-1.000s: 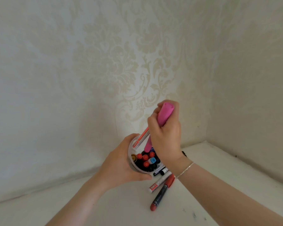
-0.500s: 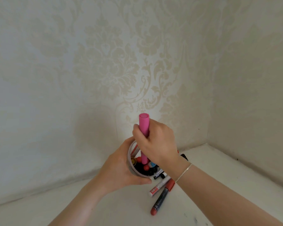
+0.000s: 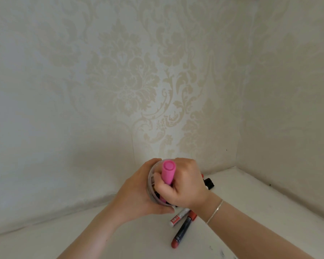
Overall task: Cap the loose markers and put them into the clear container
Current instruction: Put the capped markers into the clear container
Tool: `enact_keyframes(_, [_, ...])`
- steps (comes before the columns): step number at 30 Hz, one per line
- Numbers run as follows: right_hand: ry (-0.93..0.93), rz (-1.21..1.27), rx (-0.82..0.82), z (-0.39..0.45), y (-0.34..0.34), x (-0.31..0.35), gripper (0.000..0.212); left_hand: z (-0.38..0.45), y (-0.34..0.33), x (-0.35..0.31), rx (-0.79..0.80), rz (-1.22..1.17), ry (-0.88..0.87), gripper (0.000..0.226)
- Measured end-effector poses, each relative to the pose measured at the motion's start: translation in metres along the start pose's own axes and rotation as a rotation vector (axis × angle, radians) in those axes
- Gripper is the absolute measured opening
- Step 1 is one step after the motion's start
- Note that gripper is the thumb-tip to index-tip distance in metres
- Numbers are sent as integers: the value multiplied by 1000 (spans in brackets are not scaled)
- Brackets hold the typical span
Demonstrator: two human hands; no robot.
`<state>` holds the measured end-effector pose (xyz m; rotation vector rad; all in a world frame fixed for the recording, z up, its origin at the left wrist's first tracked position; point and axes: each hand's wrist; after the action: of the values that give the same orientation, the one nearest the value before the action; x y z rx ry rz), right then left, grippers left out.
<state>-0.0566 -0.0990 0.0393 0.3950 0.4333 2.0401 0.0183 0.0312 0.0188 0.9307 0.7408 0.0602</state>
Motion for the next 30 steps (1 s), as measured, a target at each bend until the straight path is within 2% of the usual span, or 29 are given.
enact_keyframes(3, [-88, 59, 28, -9, 0, -1, 38, -1, 0, -2, -9, -8, 15, 105])
enact_keyframes(6, [-95, -52, 97, -6, 0, 2, 41, -2, -1, -4, -10, -10, 22, 99])
enact_keyframes(8, [-100, -13, 69, -4, 5, 2, 39, -3, 0, -5, -9, -22, 23, 102])
enact_keyframes(10, [-221, 224, -32, -2, 10, 5, 40, -4, 1, -5, -3, -41, 24, 105])
enact_keyframes(12, [-409, 475, -203, 5, 17, 9, 45, -4, 2, -4, -4, -40, 17, 108])
enact_keyframes(14, [-523, 553, -341, 14, 24, 8, 42, -4, 1, -3, -5, -36, 5, 111])
enact_keyframes(15, [-541, 540, -358, 16, 26, 5, 38, -4, 1, -2, -4, -32, 2, 111])
enact_keyframes(18, [-506, 503, -237, 13, 26, 0, 24, -4, 1, 0, -8, -36, -12, 107])
enact_keyframes(21, [-391, 282, -79, -2, 11, -2, 16, -4, 0, 1, -7, -42, -5, 107])
enact_keyframes(23, [-317, 74, 16, -8, 1, -1, 20, -4, 0, 2, -9, -61, 2, 110])
enact_keyframes(24, [-299, 47, 39, -9, -1, 0, 21, -4, 1, 3, -12, -73, 4, 110])
enact_keyframes(28, [-274, 199, 120, -6, 1, 4, 30, -4, 1, 5, -24, -110, 16, 104])
enact_keyframes(30, [-149, 3, 221, -6, -2, 5, 35, -3, -1, 3, -59, -85, 2, 98])
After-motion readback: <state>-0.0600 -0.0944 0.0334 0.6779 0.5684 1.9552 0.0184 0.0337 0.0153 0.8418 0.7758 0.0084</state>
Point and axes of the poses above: each hand's wrist, its own z-axis towards the middle knuckle, its own y-axis out of the back of the hand, x = y × z, and after that the axes turned 3 degrees about y, right-handed
